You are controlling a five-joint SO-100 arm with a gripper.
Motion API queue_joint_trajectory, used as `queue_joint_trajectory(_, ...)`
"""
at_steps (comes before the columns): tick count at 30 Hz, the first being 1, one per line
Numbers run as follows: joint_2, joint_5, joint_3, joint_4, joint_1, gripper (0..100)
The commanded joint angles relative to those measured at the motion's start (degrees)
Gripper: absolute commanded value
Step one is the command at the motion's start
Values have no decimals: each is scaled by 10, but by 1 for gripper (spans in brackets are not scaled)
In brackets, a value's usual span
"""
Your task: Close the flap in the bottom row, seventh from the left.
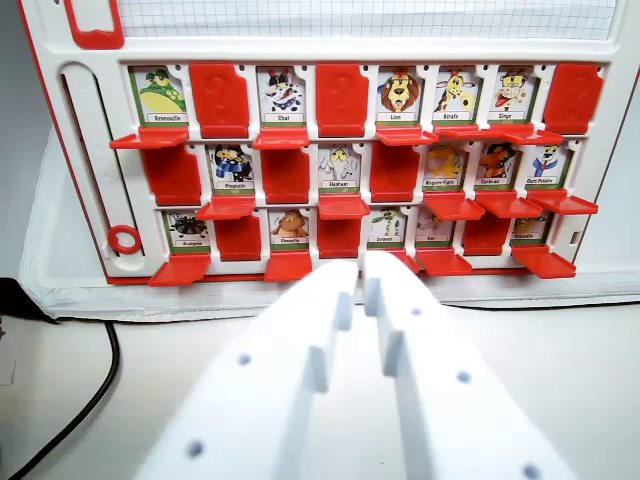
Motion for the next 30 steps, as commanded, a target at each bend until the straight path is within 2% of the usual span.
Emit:
queue_joint_trajectory(1,36,7,-77,13,-6,0)
queue_joint_trajectory(30,29,7,-102,53,4,0)
